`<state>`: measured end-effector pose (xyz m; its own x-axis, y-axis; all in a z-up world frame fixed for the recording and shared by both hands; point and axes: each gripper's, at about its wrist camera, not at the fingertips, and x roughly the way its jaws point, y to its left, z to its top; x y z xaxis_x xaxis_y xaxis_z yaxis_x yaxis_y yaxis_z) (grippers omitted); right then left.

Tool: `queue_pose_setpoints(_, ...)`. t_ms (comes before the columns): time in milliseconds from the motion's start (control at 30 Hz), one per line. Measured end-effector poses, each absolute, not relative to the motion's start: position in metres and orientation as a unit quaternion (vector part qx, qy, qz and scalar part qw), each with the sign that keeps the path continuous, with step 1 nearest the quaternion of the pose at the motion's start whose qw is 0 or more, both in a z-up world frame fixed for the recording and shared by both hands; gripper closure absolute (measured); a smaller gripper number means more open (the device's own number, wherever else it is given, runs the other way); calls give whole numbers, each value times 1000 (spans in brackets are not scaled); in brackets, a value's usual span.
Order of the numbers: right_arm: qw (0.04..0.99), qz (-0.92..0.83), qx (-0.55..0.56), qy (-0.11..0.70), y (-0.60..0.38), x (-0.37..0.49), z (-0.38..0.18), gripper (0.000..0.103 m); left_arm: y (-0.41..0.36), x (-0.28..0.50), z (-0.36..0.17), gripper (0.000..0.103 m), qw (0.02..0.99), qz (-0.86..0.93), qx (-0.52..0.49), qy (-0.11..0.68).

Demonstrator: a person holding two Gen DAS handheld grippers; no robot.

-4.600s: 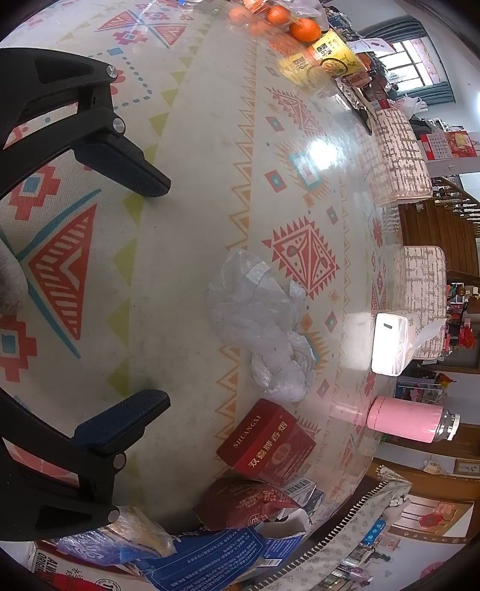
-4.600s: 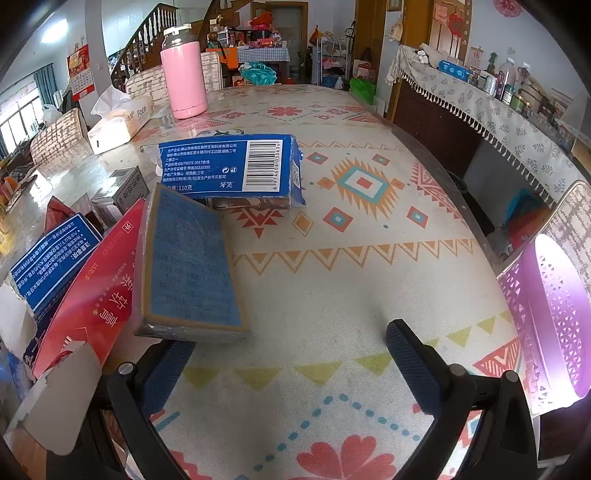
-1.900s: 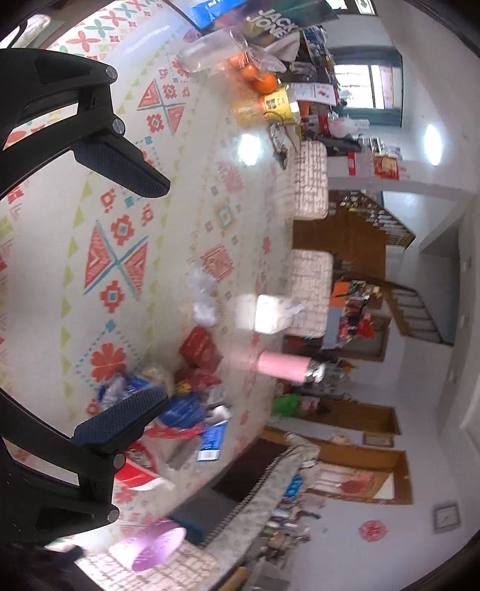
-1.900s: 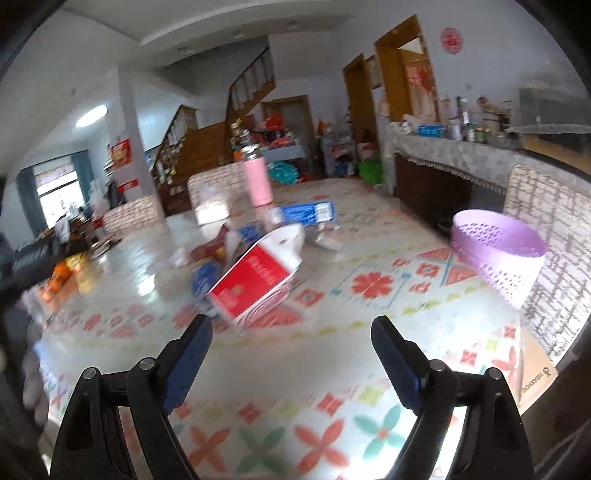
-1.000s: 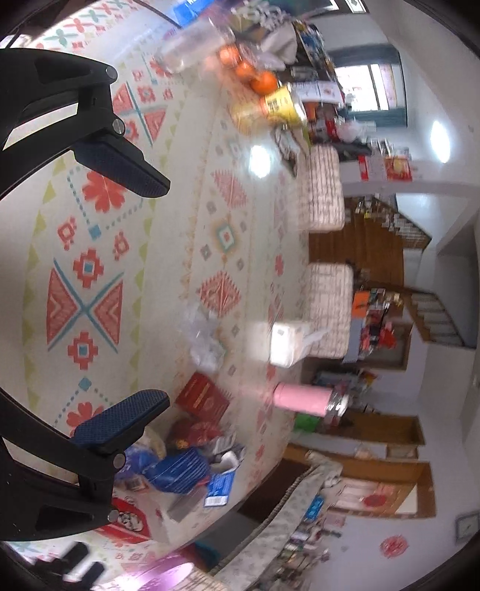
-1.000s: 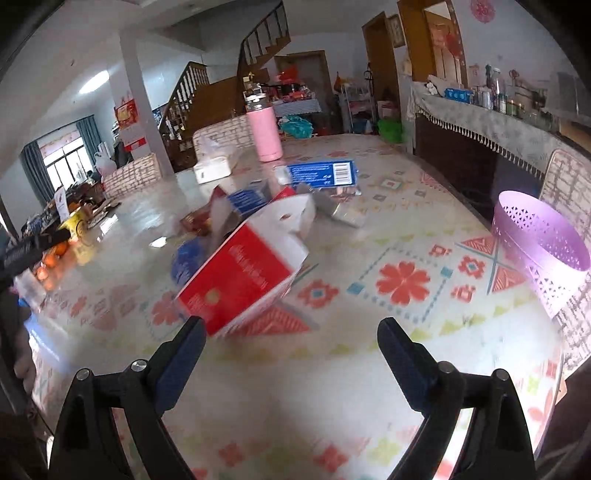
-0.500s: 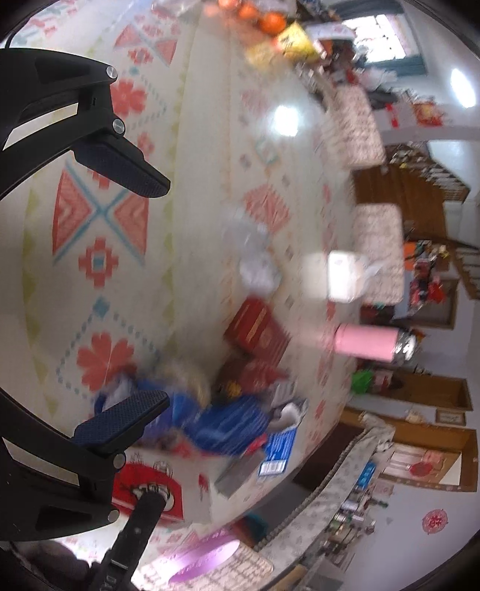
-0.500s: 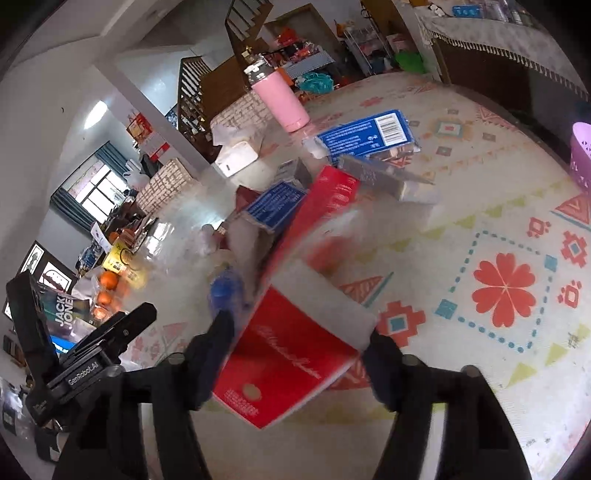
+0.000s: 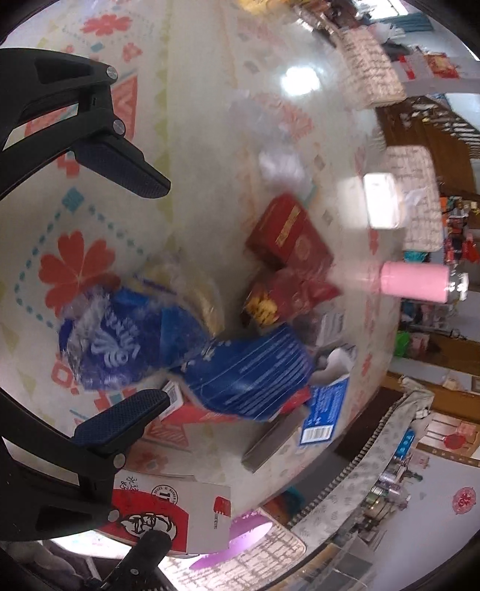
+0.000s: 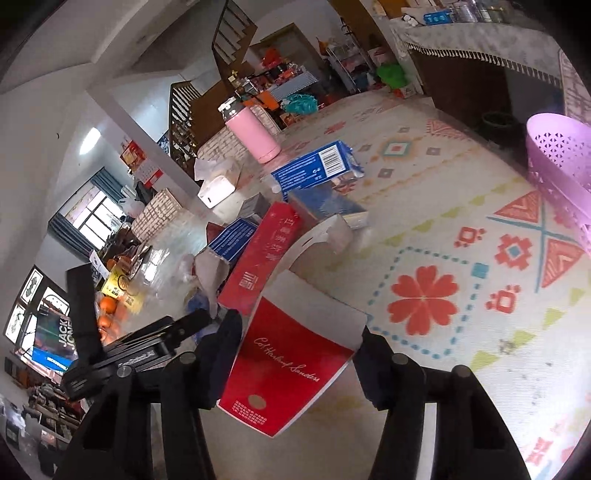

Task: Collect trash

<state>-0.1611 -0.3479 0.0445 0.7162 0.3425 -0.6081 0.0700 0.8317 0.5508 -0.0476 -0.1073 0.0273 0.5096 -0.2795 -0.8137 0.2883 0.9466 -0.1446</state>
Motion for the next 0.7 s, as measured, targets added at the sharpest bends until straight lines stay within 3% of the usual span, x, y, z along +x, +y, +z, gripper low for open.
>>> queue_pose_setpoints(67,886,76,274,366,-351,-165,46,41,-111,-49,23,54,857,-182,-4,482)
queue_pose_setpoints(100,888,76,271,364,-352,-166,46,41,-112,-49,21,64,849,-191,-14,492)
queue_pose_setpoints(433,905,59,256,334,-382,-182,54,41,-123,-93,81,65,875,-217,-1,433)
queue_pose_setpoints(700,915,-9,267,301,-455,-203,68,41,-203,-95,117,65,865,-295,35,404)
